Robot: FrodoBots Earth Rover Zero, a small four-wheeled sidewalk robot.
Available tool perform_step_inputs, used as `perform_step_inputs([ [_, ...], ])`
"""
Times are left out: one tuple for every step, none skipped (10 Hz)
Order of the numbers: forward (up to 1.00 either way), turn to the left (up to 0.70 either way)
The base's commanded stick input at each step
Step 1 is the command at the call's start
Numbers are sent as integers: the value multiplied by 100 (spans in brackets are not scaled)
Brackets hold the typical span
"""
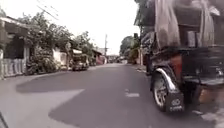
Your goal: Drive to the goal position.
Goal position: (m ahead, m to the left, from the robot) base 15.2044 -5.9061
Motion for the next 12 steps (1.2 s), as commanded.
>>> perform_step_inputs([
  [70, 0],
  [70, 0],
  [70, 0],
  [70, 0],
  [70, 0],
  [70, 0],
  [70, 0],
  [70, 0],
  [70, 0],
  [70, 0],
  [70, 0],
  [70, 0],
])
